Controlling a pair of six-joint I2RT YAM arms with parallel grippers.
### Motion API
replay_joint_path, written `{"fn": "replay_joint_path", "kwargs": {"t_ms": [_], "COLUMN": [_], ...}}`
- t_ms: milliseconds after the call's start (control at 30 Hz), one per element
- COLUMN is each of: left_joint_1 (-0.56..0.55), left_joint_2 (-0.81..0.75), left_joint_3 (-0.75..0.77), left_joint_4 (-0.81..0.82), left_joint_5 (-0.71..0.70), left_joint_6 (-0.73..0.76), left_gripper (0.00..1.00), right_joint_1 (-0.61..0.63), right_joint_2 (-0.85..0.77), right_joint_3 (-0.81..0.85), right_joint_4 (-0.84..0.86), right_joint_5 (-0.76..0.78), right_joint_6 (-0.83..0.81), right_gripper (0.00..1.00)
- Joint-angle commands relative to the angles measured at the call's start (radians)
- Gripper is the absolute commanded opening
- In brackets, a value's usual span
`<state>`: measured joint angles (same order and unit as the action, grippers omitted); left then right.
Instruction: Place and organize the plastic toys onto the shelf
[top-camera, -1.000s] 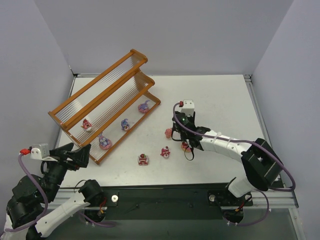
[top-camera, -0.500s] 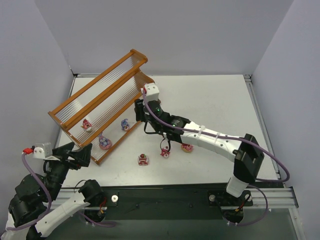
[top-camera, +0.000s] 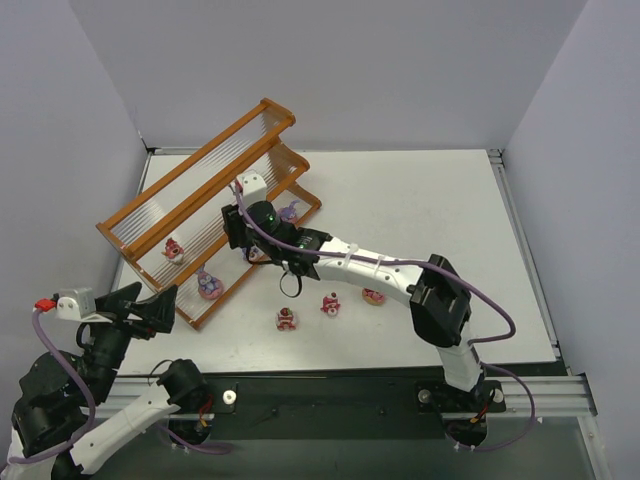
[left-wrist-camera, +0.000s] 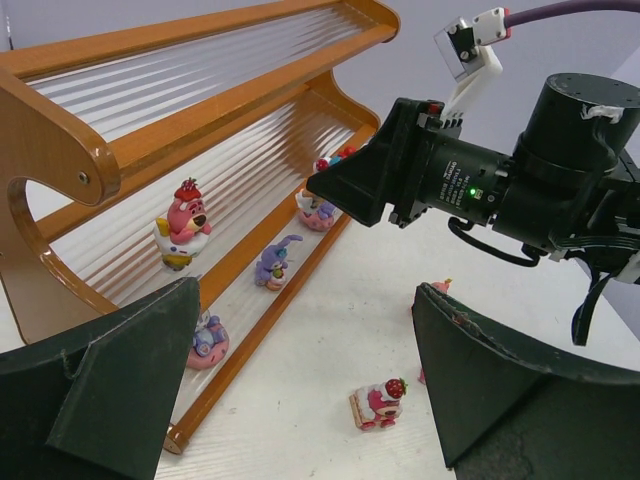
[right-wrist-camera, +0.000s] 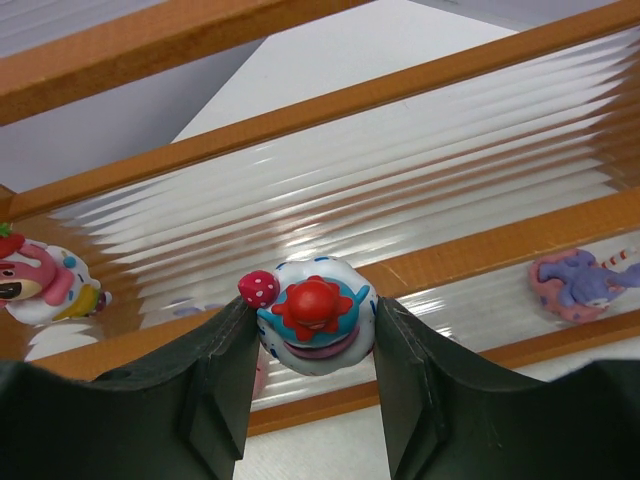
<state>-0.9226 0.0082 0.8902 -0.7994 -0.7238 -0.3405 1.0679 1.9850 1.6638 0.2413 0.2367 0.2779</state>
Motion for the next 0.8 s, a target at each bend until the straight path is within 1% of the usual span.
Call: {"fn": "replay_joint_path", "kwargs": {"t_ms": [0,100,133,200,367,533,767], "left_joint_1": [-0.012,-0.012,-0.015,-0.015,-0.018,-0.018,-0.019], "left_joint_2": [-0.013,-0.017,-0.019,-0.020,-0.024,-0.036,-0.037], "left_joint_3": [0.029,0.033,0.033,0.039,0.047,0.038,0.035], "left_joint_4": [0.042,0.040,0.040,0.037,0.028,0.023,0.023], "left_joint_5": [-0.014,-0.014,-0.014,-0.016,-0.016,-0.019,-0.019], "left_joint_6": [0.023,0.024,0.024,0.024,0.023,0.018,0.015], "left_gripper": [0.97,0.97,0.97,0.97,0.97,0.97,0.97], "right_joint_1": [0.010,0.012,0.014,0.015,0.015,0.015,0.009], "right_joint_2": [0.037,0.089,0.103,0.144,0.228,0.235,0.251], "right_joint_3": [0.106,0.157,0.207,0.243,0.404,0.429,0.442], "right_joint_4": [0.082,0.055,0.026,0.007,-0.131,-0.210,-0.224], "right_joint_5": [-0.024,-0.014,-0.005,0.007,0.036,0.081,0.114], "right_joint_6": [-0.014,-0.019,-0.023,-0.034,-0.058,-0.066,-0.112], "right_gripper": [0.00,0.00,0.00,0.00,0.00,0.00,0.00]}}
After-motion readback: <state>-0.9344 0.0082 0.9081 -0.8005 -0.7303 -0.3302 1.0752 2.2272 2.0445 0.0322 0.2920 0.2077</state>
